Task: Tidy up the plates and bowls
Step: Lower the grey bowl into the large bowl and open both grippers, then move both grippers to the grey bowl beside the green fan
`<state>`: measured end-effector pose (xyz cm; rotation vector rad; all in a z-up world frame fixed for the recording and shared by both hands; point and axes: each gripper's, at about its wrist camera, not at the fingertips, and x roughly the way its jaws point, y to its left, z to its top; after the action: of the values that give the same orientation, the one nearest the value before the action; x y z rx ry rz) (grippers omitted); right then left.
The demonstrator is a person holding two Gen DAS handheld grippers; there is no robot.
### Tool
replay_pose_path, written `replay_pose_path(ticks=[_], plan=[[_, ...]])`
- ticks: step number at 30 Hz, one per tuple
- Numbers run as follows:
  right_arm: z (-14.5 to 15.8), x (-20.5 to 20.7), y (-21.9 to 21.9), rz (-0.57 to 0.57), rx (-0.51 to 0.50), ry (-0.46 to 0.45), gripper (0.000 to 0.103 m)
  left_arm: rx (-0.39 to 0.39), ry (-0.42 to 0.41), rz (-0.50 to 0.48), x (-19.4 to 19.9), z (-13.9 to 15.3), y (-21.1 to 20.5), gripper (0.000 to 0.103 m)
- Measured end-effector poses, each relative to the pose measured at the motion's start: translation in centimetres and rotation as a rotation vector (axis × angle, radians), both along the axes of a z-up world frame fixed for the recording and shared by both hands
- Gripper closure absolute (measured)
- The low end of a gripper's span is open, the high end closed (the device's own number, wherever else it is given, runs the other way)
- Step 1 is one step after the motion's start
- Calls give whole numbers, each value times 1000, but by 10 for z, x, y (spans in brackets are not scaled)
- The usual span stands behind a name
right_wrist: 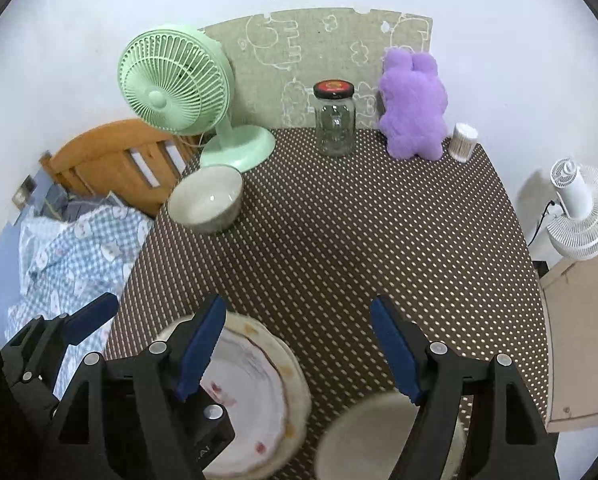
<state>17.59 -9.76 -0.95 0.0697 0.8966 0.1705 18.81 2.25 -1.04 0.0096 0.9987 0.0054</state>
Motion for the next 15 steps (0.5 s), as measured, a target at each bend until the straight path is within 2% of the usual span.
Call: replay_pose_path(ticks=[8, 15], plan=[[-1, 34, 51, -79, 7, -10, 25, 32, -14, -28, 31, -7, 45, 21], [-16, 68, 76, -148, 21, 2, 25, 52, -11, -58, 67, -24, 70, 21]])
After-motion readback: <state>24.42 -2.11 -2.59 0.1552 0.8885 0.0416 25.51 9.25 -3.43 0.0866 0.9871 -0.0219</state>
